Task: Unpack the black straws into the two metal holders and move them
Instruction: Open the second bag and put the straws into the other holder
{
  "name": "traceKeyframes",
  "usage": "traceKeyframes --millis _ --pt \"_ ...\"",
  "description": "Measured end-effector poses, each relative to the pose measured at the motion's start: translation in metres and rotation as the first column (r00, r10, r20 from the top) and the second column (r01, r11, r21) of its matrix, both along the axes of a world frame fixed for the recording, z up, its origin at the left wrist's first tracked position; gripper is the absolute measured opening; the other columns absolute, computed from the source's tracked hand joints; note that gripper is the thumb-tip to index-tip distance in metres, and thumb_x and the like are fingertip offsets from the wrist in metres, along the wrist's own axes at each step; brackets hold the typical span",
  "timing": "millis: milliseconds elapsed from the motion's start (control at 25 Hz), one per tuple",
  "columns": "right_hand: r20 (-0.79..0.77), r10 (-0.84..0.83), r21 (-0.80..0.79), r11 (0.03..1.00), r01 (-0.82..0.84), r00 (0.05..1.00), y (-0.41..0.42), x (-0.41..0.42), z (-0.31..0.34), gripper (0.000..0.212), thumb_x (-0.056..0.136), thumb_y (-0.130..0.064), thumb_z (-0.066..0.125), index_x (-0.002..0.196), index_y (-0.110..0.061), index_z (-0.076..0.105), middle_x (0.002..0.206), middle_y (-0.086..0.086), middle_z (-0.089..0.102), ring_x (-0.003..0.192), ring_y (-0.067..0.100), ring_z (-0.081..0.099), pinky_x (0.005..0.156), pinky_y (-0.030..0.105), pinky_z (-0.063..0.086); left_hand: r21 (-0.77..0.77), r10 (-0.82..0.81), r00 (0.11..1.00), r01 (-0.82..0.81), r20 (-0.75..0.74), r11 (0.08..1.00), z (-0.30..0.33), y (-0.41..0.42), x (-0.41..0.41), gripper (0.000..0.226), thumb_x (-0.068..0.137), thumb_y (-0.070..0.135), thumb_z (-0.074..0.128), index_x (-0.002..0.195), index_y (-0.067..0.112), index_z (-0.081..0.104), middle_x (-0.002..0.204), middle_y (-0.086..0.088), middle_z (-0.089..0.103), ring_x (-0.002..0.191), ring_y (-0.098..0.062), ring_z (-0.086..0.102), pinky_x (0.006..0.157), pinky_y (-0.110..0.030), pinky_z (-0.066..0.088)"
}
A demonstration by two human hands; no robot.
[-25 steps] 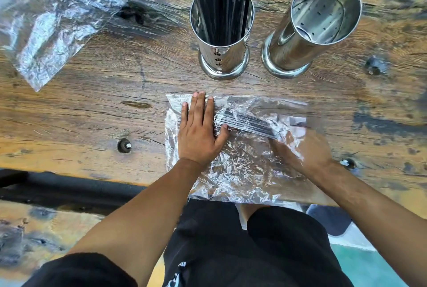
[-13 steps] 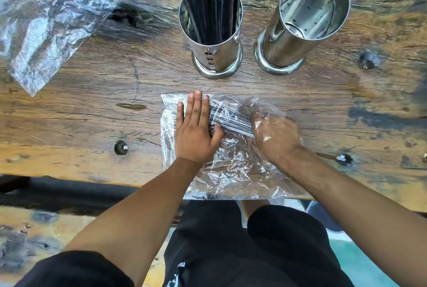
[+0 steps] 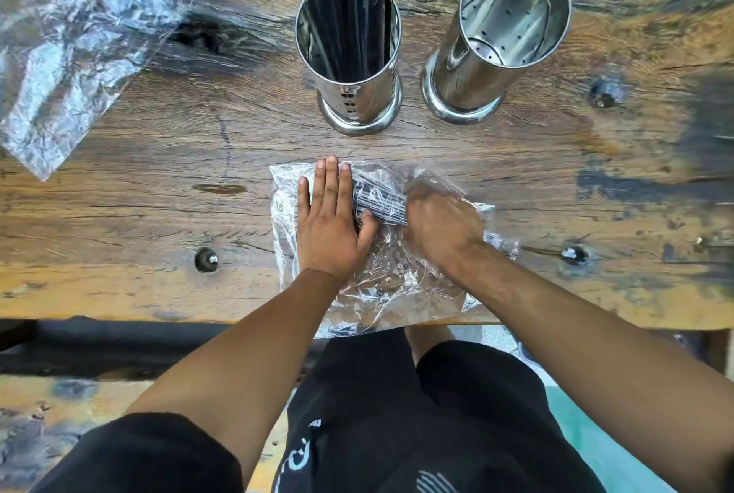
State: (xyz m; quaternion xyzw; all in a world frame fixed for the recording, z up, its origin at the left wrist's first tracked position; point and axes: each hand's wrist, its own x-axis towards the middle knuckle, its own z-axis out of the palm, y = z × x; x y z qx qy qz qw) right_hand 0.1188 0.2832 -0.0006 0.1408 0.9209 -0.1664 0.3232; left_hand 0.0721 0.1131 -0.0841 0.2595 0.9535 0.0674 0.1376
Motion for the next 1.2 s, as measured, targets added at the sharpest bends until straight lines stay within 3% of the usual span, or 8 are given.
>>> traceKeyframes --millis 160,280,400,640,800,960,1080,1200 --pt "0.011 -0.014 0.06 0.998 0.013 1.0 0.008 0.011 0.0 0.043 0.099 -0.009 0.057 0.141 -0.008 0.049 0.079 0.006 0.062 0.07 0.015 0.061 0.066 0.032 0.055 -0.009 0.03 0.999 -0.029 0.041 1.0 0.006 0.002 -0.002 0.077 0.095 0.049 0.035 0.16 0.008 0.025 0.17 -0.012 0.015 0.159 -0.024 0.007 0.128 -0.051 0.008" --pt "0.063 -0.057 0.059 0.997 0.054 0.996 0.023 0.029 0.003 0.022 0.1 -0.028 0.062 0.116 -0.012 0.058 0.071 -0.003 0.056 0.063 0.013 0.059 0.064 0.033 0.051 0.043 0.058 0.994 -0.063 0.095 0.997 0.013 0.004 -0.004 0.077 0.095 0.05 0.042 0.159 0.011 0.026 0.17 -0.008 0.016 0.159 -0.022 0.007 0.129 -0.047 0.004" --pt "0.093 -0.102 0.036 0.994 0.099 0.99 0.032 0.047 0.003 0.032 0.101 -0.048 0.057 0.1 -0.016 0.058 0.068 -0.004 0.053 0.059 0.011 0.055 0.061 0.029 0.044 0.089 0.053 0.987 -0.067 0.154 0.994 0.019 0.0 -0.009 0.074 0.097 0.048 0.049 0.157 0.011 0.027 0.169 -0.007 0.017 0.158 -0.021 0.008 0.129 -0.046 0.001" --pt "0.132 -0.315 -0.035 0.946 0.322 0.94 0.042 0.063 0.007 0.041 0.094 -0.057 0.056 0.115 -0.023 0.063 0.101 0.002 0.071 0.088 0.024 0.066 0.072 0.031 0.049 0.045 0.104 0.984 -0.111 0.143 0.993 0.04 -0.028 -0.025 0.045 0.096 0.037 0.058 0.13 0.014 0.041 0.161 -0.02 0.028 0.151 -0.036 0.025 0.126 -0.054 0.016" --pt "0.142 -0.511 -0.058 0.851 0.523 0.848 0.045 0.071 0.017 0.039 0.089 -0.057 0.056 0.103 -0.022 0.068 0.067 -0.007 0.06 0.072 0.022 0.065 0.061 0.029 0.051 -0.05 0.084 0.979 -0.076 0.185 0.996 0.048 -0.029 -0.037 0.046 0.099 0.041 0.047 0.131 0.009 0.055 0.163 -0.015 0.027 0.153 -0.032 0.024 0.127 -0.05 0.015" --pt "0.058 -0.677 -0.101 0.727 0.679 0.734 0.044 0.07 0.042 0.048 0.093 -0.057 0.056 0.079 -0.014 0.069 0.063 -0.001 0.063 0.06 0.02 0.063 0.053 0.029 0.052 -0.055 0.089 0.966 -0.078 0.242 0.995 0.055 -0.028 -0.038 0.063 0.095 0.048 0.022 0.138 0.011 0.049 0.167 -0.01 0.022 0.156 -0.027 0.016 0.127 -0.049 0.01" --pt "-0.013 -0.759 -0.299 0.623 0.722 0.65 0.046 0.057 0.059 0.037 0.095 -0.038 0.061 0.073 -0.009 0.065 0.061 0.007 0.066 0.057 0.023 0.064 0.052 0.035 0.053 -0.11 0.103 0.946 -0.072 0.309 0.991 0.06 -0.026 -0.044 0.057 0.1 0.042 0.029 0.144 0.009 0.045 0.169 -0.01 0.018 0.157 -0.026 0.013 0.128 -0.047 0.01" --pt "-0.046 -0.852 -0.515 0.468 0.718 0.522 0.055 0.027 0.083 0.034 0.095 -0.024 0.064 0.064 -0.016 0.053 0.053 0.0 0.052 0.046 0.011 0.046 0.046 0.027 0.038 -0.153 0.101 0.936 -0.051 0.338 0.987 0.068 -0.022 -0.05 0.057 0.099 0.042 0.044 0.147 0.011 0.043 0.169 -0.008 0.016 0.156 -0.028 0.016 0.127 -0.046 0.014"
